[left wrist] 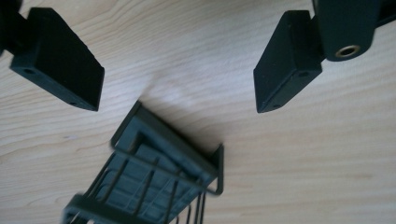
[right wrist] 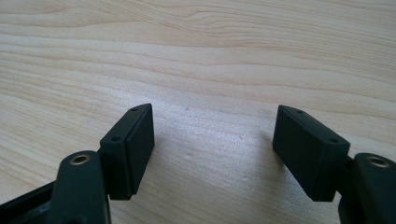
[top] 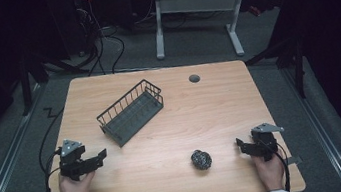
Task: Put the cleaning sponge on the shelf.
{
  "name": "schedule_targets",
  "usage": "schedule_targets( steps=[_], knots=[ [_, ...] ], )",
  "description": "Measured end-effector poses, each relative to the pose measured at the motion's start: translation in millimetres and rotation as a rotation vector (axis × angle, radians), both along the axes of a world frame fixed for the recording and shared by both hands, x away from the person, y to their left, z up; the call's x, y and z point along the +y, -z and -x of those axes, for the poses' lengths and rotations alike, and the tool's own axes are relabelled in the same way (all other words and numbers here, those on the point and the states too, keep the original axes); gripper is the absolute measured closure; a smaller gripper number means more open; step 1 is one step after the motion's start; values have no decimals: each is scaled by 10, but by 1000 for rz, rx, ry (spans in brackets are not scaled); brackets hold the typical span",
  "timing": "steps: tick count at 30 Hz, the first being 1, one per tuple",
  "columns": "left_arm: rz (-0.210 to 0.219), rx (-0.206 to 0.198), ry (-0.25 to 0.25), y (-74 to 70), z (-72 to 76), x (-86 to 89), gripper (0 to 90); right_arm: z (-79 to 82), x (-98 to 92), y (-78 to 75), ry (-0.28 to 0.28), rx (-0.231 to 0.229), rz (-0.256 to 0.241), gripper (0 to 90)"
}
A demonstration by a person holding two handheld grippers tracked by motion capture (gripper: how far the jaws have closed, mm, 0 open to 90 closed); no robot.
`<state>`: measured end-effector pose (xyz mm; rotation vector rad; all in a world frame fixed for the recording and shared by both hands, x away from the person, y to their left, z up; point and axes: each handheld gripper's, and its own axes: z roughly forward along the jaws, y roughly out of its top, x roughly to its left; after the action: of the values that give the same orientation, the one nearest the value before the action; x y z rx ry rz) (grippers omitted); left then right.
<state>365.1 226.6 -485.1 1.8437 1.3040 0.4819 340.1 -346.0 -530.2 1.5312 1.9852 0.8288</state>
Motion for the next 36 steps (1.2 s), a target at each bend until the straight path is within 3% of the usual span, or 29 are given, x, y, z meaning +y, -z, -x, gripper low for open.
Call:
schedule_targets(
  steps=[5, 8, 17, 20, 27, 36],
  knots=[
    [9, -22, 17, -160, -46, -63, 149, 0, 0, 0, 2, 1, -1, 299],
    [31, -14, 17, -262, -140, -85, 145, 0, 0, 0, 2, 1, -1, 299],
    [41, 6, 6, -432, -379, -160, 140, -1, 0, 0, -1, 1, -2, 298],
    [82, 23, -17, -478, -525, -158, 143, -2, 0, 0, -2, 1, -2, 298],
    [65, 68, -55, -437, -757, -187, 152, -2, 1, 0, -3, 1, -2, 298],
    [43, 73, -71, -357, -892, -277, 210, -3, 0, 0, -4, 1, -1, 298]
  ],
)
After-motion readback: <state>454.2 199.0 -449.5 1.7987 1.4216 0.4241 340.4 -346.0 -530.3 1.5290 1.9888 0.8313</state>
